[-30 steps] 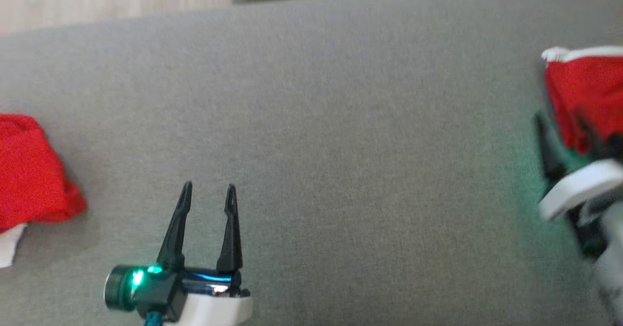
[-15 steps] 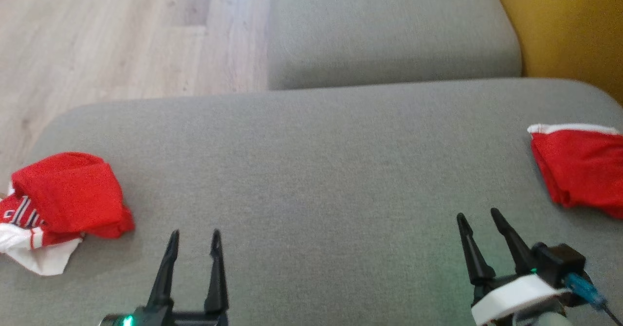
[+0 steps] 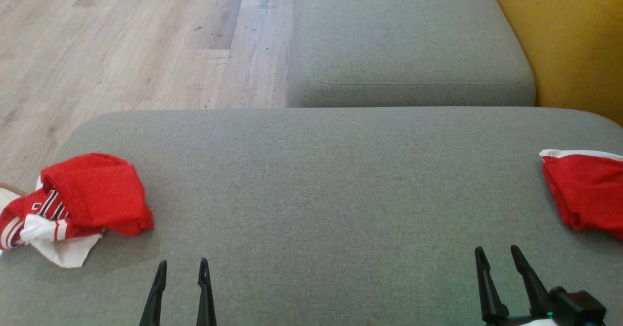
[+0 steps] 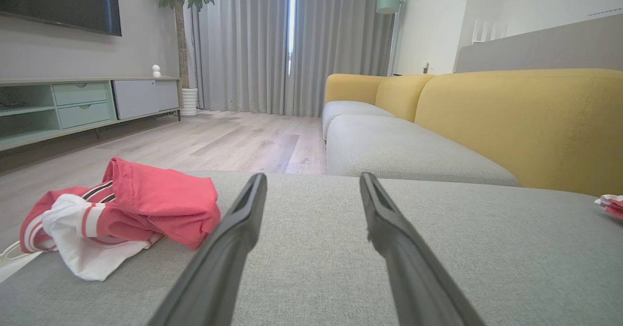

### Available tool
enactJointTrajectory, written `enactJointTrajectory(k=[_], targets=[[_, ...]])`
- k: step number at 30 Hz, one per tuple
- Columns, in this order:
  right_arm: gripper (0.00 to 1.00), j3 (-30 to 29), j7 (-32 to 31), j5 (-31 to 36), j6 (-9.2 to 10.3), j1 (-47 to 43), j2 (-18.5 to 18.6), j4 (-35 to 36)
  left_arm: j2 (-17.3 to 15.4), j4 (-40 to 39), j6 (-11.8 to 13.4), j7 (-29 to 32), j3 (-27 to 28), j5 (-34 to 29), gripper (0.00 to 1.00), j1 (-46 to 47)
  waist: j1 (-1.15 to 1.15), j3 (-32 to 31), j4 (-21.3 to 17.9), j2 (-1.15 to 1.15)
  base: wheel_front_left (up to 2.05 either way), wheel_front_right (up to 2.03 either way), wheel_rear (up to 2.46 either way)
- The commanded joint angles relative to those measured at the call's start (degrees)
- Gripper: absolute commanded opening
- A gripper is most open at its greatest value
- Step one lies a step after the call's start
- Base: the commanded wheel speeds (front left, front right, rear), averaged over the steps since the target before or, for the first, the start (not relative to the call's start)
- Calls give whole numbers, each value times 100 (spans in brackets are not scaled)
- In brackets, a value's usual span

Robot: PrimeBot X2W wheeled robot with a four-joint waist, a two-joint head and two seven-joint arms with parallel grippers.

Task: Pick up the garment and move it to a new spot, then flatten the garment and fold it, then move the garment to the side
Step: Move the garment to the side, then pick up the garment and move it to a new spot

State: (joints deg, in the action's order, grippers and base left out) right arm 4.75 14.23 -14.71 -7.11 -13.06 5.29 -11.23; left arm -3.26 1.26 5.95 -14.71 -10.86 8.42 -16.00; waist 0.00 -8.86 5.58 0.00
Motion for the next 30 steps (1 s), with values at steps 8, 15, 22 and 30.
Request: enactJointTrajectory(k=[8, 15, 22, 30], targets=[[100, -31, 76, 105, -37, 182, -43, 221, 38, -149, -23, -29, 222, -84, 100, 304, 0, -6, 66, 0, 0, 0, 0], [100, -49, 76, 118, -37, 194, -7, 219, 38, -161, 23, -29, 217, -68, 100, 295, 0, 5, 33, 0, 0, 0, 0], [100, -52, 76, 147, -37, 181, -34, 232, 38, -159, -13, -29, 229, -78, 100, 287, 0, 38, 30, 0, 0, 0, 0], [100, 18, 76, 108, -37, 186, -51, 208, 38, -140, -55, -29, 255, -173, 100, 348, 0, 93, 510, 0, 0, 0, 0]])
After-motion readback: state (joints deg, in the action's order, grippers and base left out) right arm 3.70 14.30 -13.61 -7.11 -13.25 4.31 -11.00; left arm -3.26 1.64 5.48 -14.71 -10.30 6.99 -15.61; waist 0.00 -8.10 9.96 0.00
